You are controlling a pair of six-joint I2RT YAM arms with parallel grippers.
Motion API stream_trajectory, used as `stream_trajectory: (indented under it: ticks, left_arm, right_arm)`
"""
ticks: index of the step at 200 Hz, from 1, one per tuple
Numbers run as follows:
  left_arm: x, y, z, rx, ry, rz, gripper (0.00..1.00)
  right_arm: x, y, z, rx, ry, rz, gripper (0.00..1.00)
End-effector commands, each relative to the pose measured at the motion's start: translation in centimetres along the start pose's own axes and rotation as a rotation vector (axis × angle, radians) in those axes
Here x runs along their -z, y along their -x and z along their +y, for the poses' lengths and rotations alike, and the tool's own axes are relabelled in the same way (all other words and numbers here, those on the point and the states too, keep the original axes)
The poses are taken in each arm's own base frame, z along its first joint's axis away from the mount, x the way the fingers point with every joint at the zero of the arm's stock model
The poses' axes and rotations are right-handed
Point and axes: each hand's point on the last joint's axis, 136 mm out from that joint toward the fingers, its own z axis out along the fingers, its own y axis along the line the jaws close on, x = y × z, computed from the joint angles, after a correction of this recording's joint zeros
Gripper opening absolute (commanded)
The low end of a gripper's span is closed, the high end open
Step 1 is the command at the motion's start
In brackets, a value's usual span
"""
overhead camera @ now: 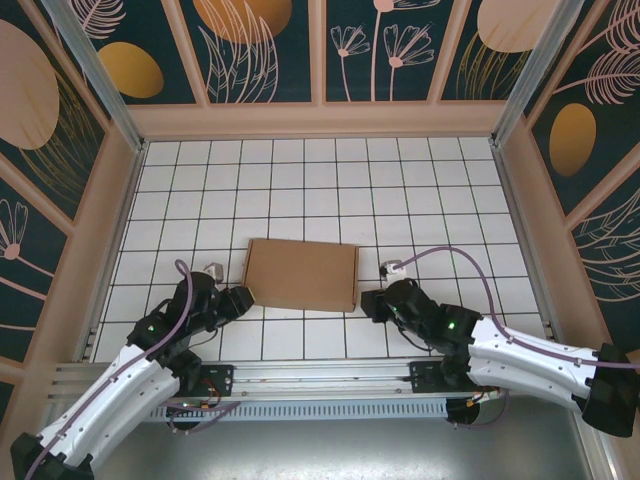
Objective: Fold the paper box
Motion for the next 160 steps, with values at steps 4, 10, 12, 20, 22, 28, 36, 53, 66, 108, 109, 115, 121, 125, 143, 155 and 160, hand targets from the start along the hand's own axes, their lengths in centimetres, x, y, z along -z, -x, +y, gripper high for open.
stream_trajectory:
  ticks: [4,10,12,20,22,28,36,53,66,108,109,115,121,125,143,155,160]
  left_arm:
    - [1.6,2.6,-2.0,-0.069,0.007,-0.091,0.46]
    - [2.0,3.6,-2.2,-0.090,0.034,-0.129,0.49]
    - [2.1,3.9,-2.4,-0.097,0.040,-0.140,0.49]
    - [2.3,4.9,-2.8,-0.121,0.062,-0.171,0.52]
    - [2.3,5.1,-2.8,-0.127,0.070,-0.177,0.52]
    - [2.1,5.8,-2.9,-0.141,0.089,-0.196,0.54]
    - [1.5,6.4,-2.5,-0.147,0.124,-0.215,0.54]
    - [-0.2,7.0,-2.5,-0.173,0.138,-0.227,0.55]
    - [-1.1,8.1,-1.3,-0.198,0.208,-0.267,0.59]
    - [-3.2,8.5,-0.2,-0.195,0.186,-0.310,0.60]
    - [-3.3,8.5,-0.1,-0.196,0.187,-0.310,0.60]
    - [-3.6,8.4,0.3,-0.195,0.192,-0.306,0.60]
    - [-4.0,8.1,0.5,-0.194,0.188,-0.295,0.59]
    - [-4.3,7.8,0.6,-0.190,0.181,-0.282,0.59]
    - [-5.9,6.4,1.1,-0.156,0.142,-0.221,0.54]
    - [-6.7,5.7,0.7,-0.134,0.097,-0.189,0.49]
    - [-6.9,5.5,0.5,-0.124,0.076,-0.180,0.46]
  right_arm:
    - [0.4,1.7,-0.4,-0.039,-0.032,-0.033,0.34]
    - [0.2,2.0,0.0,-0.050,-0.011,-0.025,0.36]
    - [0.2,2.1,0.0,-0.054,-0.007,-0.023,0.37]
    - [-0.1,2.6,0.2,-0.079,0.009,-0.010,0.40]
    - [-0.2,2.7,0.2,-0.086,0.014,-0.006,0.41]
    - [-0.4,3.1,0.4,-0.103,0.027,0.001,0.46]
    - [-0.8,3.5,0.5,-0.125,0.046,0.008,0.50]
    - [-1.6,4.3,0.7,-0.167,0.081,0.023,0.54]
    - [-2.5,4.5,0.6,-0.175,0.076,0.040,0.55]
    - [-5.6,4.0,-0.9,-0.217,0.053,0.085,0.57]
    - [-5.6,4.0,-0.9,-0.217,0.055,0.086,0.57]
    - [-6.0,3.9,-1.0,-0.221,0.058,0.092,0.57]
    - [-6.4,3.8,-1.1,-0.220,0.057,0.098,0.56]
    - [-6.7,3.7,-1.3,-0.220,0.053,0.103,0.56]
    - [-7.8,3.3,-1.9,-0.216,0.041,0.126,0.51]
    - [-8.4,3.4,-2.5,-0.212,0.025,0.133,0.44]
    - [-8.6,3.4,-2.9,-0.215,0.011,0.134,0.42]
